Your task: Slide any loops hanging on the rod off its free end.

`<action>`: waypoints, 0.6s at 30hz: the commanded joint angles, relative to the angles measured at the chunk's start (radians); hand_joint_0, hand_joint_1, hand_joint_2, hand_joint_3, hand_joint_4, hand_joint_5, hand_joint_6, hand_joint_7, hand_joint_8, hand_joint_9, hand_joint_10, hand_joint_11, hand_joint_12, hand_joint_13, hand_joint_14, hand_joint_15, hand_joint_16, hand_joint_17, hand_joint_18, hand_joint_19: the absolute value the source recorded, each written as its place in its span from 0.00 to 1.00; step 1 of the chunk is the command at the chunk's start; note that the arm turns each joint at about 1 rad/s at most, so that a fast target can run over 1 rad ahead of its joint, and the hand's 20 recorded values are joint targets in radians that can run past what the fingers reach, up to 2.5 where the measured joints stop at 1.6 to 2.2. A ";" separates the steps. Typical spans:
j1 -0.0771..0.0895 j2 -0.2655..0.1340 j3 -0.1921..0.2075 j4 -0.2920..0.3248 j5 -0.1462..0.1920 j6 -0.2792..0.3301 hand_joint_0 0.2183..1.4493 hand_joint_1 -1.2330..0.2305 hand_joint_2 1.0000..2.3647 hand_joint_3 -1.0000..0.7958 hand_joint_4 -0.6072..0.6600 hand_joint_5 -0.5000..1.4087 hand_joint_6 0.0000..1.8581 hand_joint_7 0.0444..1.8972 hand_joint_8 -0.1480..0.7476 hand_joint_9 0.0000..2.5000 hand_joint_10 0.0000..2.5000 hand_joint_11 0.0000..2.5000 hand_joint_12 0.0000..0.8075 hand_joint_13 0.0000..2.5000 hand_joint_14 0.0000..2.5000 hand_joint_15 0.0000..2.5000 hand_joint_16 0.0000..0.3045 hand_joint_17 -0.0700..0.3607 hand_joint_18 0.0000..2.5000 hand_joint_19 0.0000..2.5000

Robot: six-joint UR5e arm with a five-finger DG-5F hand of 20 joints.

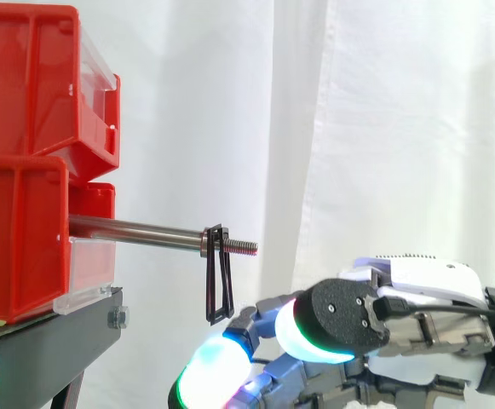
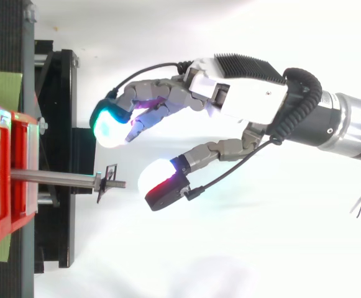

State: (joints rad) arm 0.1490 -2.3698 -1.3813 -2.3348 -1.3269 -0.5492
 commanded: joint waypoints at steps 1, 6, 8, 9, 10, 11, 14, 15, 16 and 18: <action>-0.003 0.001 0.016 0.000 -0.018 -0.001 0.27 0.42 0.00 0.28 0.74 0.18 0.27 0.49 0.53 0.35 0.00 0.09 0.37 0.25 0.00 0.00 0.12 0.35 0.23 0.01; 0.000 0.001 0.019 0.005 -0.022 -0.001 0.28 0.41 0.00 0.28 0.73 0.18 0.27 0.51 0.52 0.34 0.00 0.09 0.37 0.25 0.00 0.00 0.12 0.35 0.23 0.02; 0.000 0.000 0.019 0.005 -0.022 -0.001 0.28 0.40 0.00 0.28 0.73 0.18 0.27 0.52 0.52 0.34 0.00 0.09 0.37 0.25 0.00 0.00 0.12 0.35 0.23 0.02; 0.001 0.001 0.019 0.005 -0.022 -0.001 0.28 0.40 0.00 0.28 0.73 0.18 0.27 0.52 0.53 0.34 0.00 0.09 0.37 0.25 0.00 0.00 0.12 0.35 0.23 0.02; 0.003 0.000 0.019 0.005 -0.022 -0.001 0.29 0.39 0.00 0.28 0.73 0.19 0.27 0.53 0.52 0.35 0.00 0.09 0.37 0.25 0.00 0.00 0.12 0.35 0.23 0.02; 0.006 0.001 0.019 0.005 -0.022 -0.003 0.29 0.39 0.00 0.28 0.72 0.19 0.27 0.53 0.52 0.34 0.00 0.09 0.37 0.25 0.00 0.00 0.12 0.35 0.23 0.02; 0.009 0.000 0.019 0.008 -0.020 -0.009 0.29 0.37 0.00 0.28 0.73 0.19 0.27 0.54 0.52 0.34 0.00 0.09 0.37 0.26 0.00 0.00 0.12 0.35 0.23 0.02; 0.009 0.000 0.019 0.008 -0.020 -0.009 0.29 0.37 0.00 0.28 0.73 0.19 0.27 0.54 0.52 0.34 0.00 0.09 0.37 0.26 0.00 0.00 0.12 0.35 0.23 0.02; 0.011 0.000 0.019 0.008 -0.020 -0.011 0.29 0.37 0.00 0.28 0.73 0.19 0.27 0.55 0.52 0.34 0.00 0.09 0.37 0.26 0.00 0.00 0.12 0.35 0.23 0.02; 0.011 0.000 0.019 0.009 -0.022 -0.018 0.29 0.36 0.00 0.28 0.72 0.19 0.27 0.55 0.52 0.34 0.00 0.09 0.37 0.26 0.00 0.00 0.12 0.35 0.23 0.02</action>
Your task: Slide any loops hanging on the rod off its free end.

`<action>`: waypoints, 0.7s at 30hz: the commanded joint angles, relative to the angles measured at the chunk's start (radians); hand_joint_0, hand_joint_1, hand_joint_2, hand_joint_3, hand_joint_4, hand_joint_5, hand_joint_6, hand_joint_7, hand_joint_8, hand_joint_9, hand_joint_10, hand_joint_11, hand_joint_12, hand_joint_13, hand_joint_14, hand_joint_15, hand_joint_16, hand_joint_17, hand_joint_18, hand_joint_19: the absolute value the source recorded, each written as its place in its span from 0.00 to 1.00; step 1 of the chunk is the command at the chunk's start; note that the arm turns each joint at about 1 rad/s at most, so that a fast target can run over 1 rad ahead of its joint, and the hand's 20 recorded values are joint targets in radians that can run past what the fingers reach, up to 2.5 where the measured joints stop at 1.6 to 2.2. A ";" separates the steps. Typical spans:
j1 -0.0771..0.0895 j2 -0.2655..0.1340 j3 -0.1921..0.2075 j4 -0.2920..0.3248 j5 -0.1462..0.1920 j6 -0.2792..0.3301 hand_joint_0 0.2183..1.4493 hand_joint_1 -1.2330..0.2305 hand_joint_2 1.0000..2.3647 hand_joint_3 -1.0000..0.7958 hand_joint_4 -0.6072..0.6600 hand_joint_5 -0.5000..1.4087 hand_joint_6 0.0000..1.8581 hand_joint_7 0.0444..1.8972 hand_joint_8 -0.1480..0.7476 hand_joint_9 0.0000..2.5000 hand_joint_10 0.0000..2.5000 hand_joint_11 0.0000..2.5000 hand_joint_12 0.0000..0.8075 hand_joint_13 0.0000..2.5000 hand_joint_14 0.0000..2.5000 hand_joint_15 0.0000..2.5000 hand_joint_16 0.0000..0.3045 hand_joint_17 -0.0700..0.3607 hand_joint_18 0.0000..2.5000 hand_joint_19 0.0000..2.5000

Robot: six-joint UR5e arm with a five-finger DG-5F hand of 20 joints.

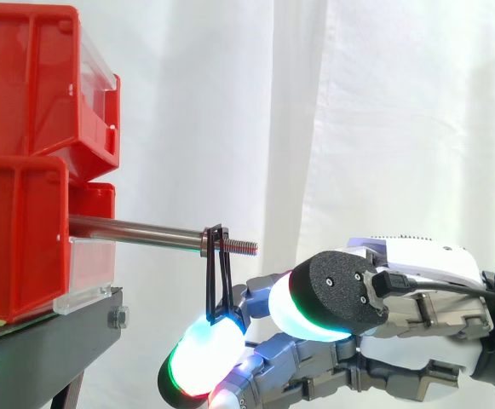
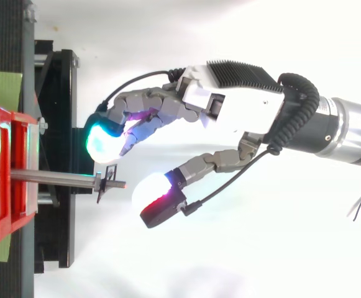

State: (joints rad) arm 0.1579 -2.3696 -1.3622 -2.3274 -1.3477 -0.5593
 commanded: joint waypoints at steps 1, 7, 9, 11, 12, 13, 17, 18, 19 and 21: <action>0.002 0.000 0.000 0.002 -0.001 -0.008 0.30 0.35 0.00 0.28 0.72 0.19 0.27 0.55 0.52 0.34 0.00 0.09 0.36 0.26 0.00 0.00 0.12 0.35 0.24 0.02; 0.006 0.000 0.000 0.020 0.001 -0.024 0.30 0.34 0.00 0.28 0.71 0.19 0.27 0.56 0.52 0.34 0.00 0.09 0.37 0.26 0.00 0.00 0.12 0.35 0.24 0.02; 0.008 0.000 0.000 0.037 -0.001 -0.031 0.30 0.34 0.00 0.28 0.72 0.19 0.27 0.57 0.52 0.34 0.00 0.09 0.37 0.26 0.00 0.00 0.12 0.35 0.24 0.02; 0.011 0.000 0.002 0.052 -0.001 -0.037 0.30 0.34 0.00 0.28 0.72 0.19 0.27 0.57 0.52 0.34 0.00 0.09 0.36 0.26 0.00 0.00 0.12 0.35 0.24 0.02; 0.012 0.000 0.002 0.057 0.001 -0.040 0.30 0.34 0.00 0.28 0.72 0.19 0.27 0.57 0.52 0.34 0.00 0.09 0.36 0.26 0.00 0.00 0.12 0.35 0.24 0.02; 0.014 0.000 0.002 0.059 0.002 -0.044 0.30 0.34 0.00 0.28 0.72 0.19 0.27 0.57 0.52 0.34 0.00 0.09 0.36 0.26 0.00 0.00 0.12 0.35 0.24 0.02; 0.014 0.000 0.002 0.059 0.001 -0.044 0.30 0.35 0.00 0.28 0.72 0.19 0.27 0.57 0.52 0.35 0.00 0.09 0.37 0.26 0.00 0.00 0.12 0.35 0.24 0.02; 0.014 0.000 0.002 0.059 0.001 -0.044 0.30 0.35 0.00 0.28 0.71 0.19 0.27 0.58 0.52 0.35 0.00 0.09 0.37 0.26 0.00 0.00 0.12 0.35 0.24 0.03; 0.014 0.000 0.002 0.059 0.001 -0.044 0.30 0.35 0.00 0.28 0.72 0.19 0.27 0.58 0.52 0.35 0.00 0.09 0.37 0.26 0.00 0.00 0.12 0.35 0.24 0.02; 0.014 0.000 0.002 0.059 0.004 -0.044 0.30 0.35 0.00 0.28 0.71 0.19 0.27 0.58 0.52 0.35 0.00 0.09 0.37 0.26 0.00 0.00 0.12 0.35 0.24 0.02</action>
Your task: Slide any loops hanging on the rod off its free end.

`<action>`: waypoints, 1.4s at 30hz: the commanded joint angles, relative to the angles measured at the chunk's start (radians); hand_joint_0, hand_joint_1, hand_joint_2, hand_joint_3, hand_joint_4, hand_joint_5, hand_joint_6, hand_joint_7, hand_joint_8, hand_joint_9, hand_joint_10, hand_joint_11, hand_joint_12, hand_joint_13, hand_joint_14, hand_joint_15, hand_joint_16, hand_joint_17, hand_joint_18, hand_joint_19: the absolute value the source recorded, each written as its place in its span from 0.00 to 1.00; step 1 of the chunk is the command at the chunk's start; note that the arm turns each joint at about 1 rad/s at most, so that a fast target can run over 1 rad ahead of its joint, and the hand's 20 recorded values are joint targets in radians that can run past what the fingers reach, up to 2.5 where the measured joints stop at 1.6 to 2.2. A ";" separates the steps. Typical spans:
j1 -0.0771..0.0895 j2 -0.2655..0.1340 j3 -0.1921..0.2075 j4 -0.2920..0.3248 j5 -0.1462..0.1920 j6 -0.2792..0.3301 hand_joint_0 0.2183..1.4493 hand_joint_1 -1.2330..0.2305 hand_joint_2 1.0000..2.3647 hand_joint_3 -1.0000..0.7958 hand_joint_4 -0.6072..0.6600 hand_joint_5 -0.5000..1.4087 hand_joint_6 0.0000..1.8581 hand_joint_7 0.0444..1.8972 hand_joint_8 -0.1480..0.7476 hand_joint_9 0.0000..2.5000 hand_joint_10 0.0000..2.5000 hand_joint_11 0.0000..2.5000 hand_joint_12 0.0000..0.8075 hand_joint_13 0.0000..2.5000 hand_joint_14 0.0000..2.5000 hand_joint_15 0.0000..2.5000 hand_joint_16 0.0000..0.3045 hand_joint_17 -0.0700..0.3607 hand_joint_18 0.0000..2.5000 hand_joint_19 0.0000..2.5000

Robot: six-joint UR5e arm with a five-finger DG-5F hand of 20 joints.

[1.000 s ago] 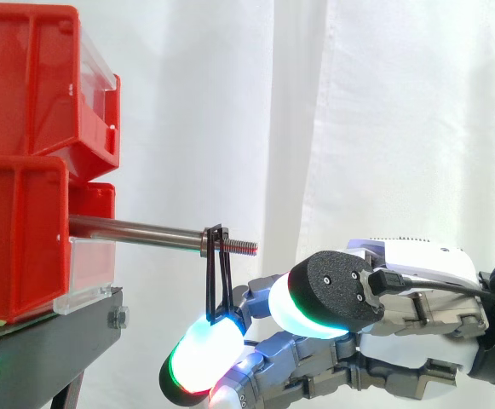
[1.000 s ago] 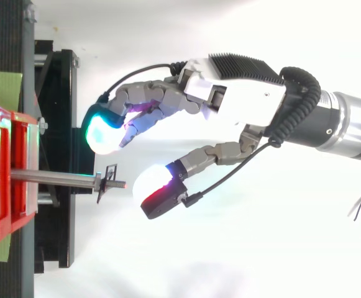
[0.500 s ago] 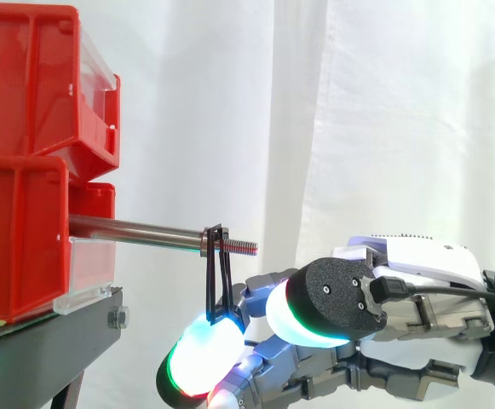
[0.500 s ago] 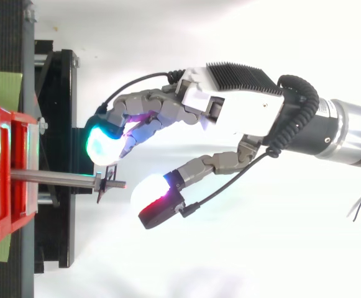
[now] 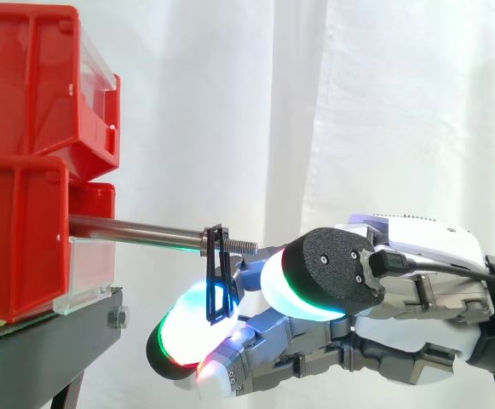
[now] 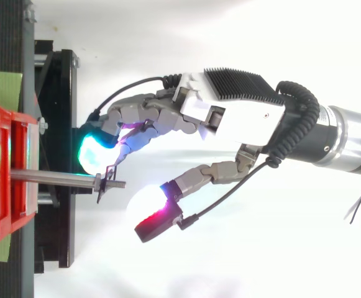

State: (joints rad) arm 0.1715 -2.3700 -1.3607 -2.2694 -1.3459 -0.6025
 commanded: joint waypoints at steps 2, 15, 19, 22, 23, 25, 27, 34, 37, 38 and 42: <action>0.003 0.000 0.000 0.001 0.002 0.000 0.30 0.35 0.00 0.28 0.71 0.19 0.27 0.59 0.52 0.35 0.00 0.10 0.37 0.26 0.00 0.00 0.12 0.35 0.24 0.02; 0.014 0.000 0.005 0.007 0.004 -0.019 0.31 0.34 0.00 0.28 0.70 0.20 0.27 0.61 0.52 0.35 0.00 0.10 0.37 0.27 0.00 0.00 0.12 0.35 0.24 0.03; 0.014 0.000 0.006 0.007 0.005 -0.028 0.31 0.35 0.00 0.28 0.70 0.20 0.27 0.61 0.52 0.35 0.00 0.10 0.37 0.27 0.00 0.00 0.12 0.35 0.25 0.03; 0.017 0.000 0.006 0.007 0.010 -0.033 0.31 0.35 0.00 0.29 0.70 0.20 0.27 0.61 0.52 0.35 0.00 0.10 0.37 0.27 0.00 0.00 0.12 0.35 0.25 0.03; 0.016 0.000 0.006 0.007 0.010 -0.033 0.31 0.36 0.00 0.29 0.69 0.20 0.27 0.62 0.52 0.35 0.00 0.10 0.37 0.27 0.00 0.00 0.12 0.35 0.25 0.03; 0.017 0.000 0.006 0.007 0.010 -0.033 0.31 0.37 0.00 0.29 0.68 0.20 0.27 0.63 0.52 0.35 0.00 0.10 0.37 0.27 0.00 0.00 0.12 0.35 0.25 0.03; 0.016 0.000 0.006 0.008 0.010 -0.033 0.31 0.38 0.00 0.30 0.67 0.20 0.27 0.66 0.52 0.35 0.00 0.10 0.37 0.27 0.00 0.00 0.12 0.35 0.25 0.03; 0.016 0.000 0.006 0.008 0.010 -0.030 0.31 0.39 0.01 0.38 0.65 0.20 0.31 0.68 0.52 0.35 0.00 0.11 0.37 0.27 0.00 0.00 0.12 0.36 0.25 0.04; 0.016 0.000 0.006 0.008 0.010 -0.028 0.31 0.38 0.01 0.39 0.65 0.19 0.34 0.64 0.53 0.35 0.00 0.11 0.37 0.27 0.00 0.00 0.12 0.36 0.25 0.04; 0.014 0.000 0.006 0.008 0.007 -0.028 0.31 0.38 0.01 0.39 0.65 0.19 0.35 0.62 0.53 0.35 0.00 0.12 0.37 0.27 0.00 0.00 0.12 0.36 0.25 0.04; 0.011 0.000 0.006 0.008 0.005 -0.028 0.30 0.37 0.01 0.41 0.63 0.18 0.40 0.56 0.53 0.35 0.00 0.12 0.38 0.27 0.00 0.00 0.12 0.36 0.25 0.04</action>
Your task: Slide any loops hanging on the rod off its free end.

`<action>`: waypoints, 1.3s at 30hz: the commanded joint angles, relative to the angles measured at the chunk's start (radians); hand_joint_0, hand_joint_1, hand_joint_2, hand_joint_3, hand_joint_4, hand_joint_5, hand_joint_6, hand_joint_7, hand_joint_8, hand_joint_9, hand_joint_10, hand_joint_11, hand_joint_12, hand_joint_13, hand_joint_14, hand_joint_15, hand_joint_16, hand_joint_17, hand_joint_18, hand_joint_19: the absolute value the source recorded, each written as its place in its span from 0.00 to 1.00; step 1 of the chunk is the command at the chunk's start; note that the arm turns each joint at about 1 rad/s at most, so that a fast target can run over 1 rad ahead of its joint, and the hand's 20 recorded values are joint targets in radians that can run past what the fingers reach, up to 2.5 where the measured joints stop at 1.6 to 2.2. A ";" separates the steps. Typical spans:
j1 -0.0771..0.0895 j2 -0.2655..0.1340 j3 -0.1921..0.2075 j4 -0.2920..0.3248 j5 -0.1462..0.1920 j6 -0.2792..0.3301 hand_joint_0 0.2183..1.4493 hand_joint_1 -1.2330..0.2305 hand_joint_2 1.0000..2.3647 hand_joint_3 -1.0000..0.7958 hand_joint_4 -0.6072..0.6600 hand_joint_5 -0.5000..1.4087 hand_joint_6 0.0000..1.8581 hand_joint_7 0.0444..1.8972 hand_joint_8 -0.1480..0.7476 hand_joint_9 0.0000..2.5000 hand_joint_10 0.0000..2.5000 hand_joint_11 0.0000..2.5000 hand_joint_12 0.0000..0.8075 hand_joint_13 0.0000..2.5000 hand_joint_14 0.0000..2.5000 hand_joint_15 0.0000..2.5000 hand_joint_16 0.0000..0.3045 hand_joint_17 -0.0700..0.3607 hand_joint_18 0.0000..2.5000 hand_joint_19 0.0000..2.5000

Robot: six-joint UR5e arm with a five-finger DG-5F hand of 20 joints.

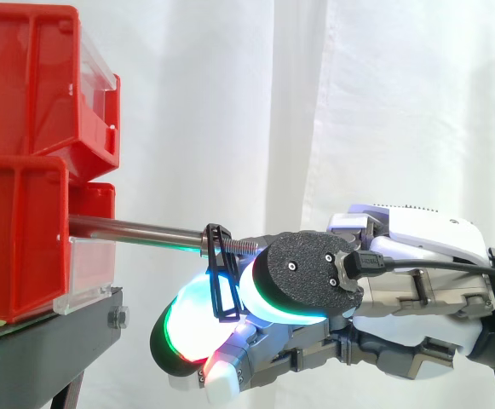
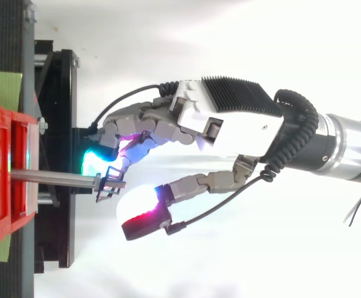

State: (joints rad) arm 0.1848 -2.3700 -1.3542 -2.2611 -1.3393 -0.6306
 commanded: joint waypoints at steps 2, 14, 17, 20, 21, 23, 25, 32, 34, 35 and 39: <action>-0.002 0.000 0.001 0.002 -0.001 0.000 0.30 0.37 0.01 0.42 0.61 0.17 0.41 0.56 0.53 0.35 0.01 0.12 0.38 0.27 0.00 0.00 0.13 0.36 0.25 0.04; -0.004 0.000 0.001 0.002 -0.004 0.003 0.30 0.36 0.02 0.47 0.53 0.16 0.46 0.52 0.52 0.35 0.00 0.13 0.38 0.27 0.00 0.00 0.13 0.37 0.26 0.05; -0.005 0.000 0.001 0.002 -0.004 0.003 0.31 0.36 0.02 0.48 0.50 0.16 0.47 0.53 0.52 0.35 0.00 0.12 0.39 0.27 0.00 0.00 0.13 0.37 0.26 0.05; -0.005 0.000 0.001 0.002 -0.004 0.003 0.31 0.35 0.02 0.48 0.49 0.16 0.48 0.53 0.51 0.35 0.01 0.13 0.39 0.27 0.00 0.00 0.13 0.37 0.26 0.05; -0.004 0.000 0.001 0.002 -0.004 0.003 0.31 0.35 0.02 0.48 0.49 0.16 0.48 0.52 0.51 0.35 0.01 0.13 0.39 0.27 0.00 0.00 0.13 0.37 0.26 0.05; -0.005 0.000 0.000 0.002 -0.004 0.003 0.31 0.35 0.02 0.48 0.49 0.16 0.48 0.53 0.51 0.35 0.00 0.13 0.39 0.27 0.00 0.00 0.13 0.37 0.26 0.05; -0.005 0.000 0.001 0.002 -0.004 0.005 0.31 0.35 0.02 0.48 0.49 0.16 0.48 0.53 0.51 0.35 0.00 0.13 0.39 0.27 0.00 0.00 0.13 0.37 0.26 0.05; -0.004 0.000 0.000 -0.011 -0.006 0.035 0.31 0.35 0.02 0.47 0.49 0.16 0.48 0.52 0.51 0.35 0.00 0.13 0.39 0.27 0.00 0.00 0.13 0.38 0.26 0.05; -0.002 0.000 0.000 -0.020 -0.015 0.040 0.31 0.35 0.02 0.47 0.49 0.16 0.48 0.52 0.51 0.35 0.00 0.12 0.39 0.27 0.00 0.00 0.13 0.38 0.27 0.05; -0.002 0.000 0.001 -0.023 -0.021 0.040 0.31 0.35 0.02 0.47 0.49 0.16 0.48 0.52 0.51 0.35 0.00 0.13 0.39 0.27 0.00 0.00 0.13 0.38 0.27 0.05; -0.002 0.002 0.000 -0.023 -0.040 0.040 0.31 0.35 0.02 0.47 0.49 0.16 0.48 0.52 0.51 0.35 0.01 0.13 0.39 0.27 0.00 0.01 0.13 0.38 0.27 0.05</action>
State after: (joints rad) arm 0.1821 -2.3696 -1.3535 -2.2811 -1.3654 -0.5919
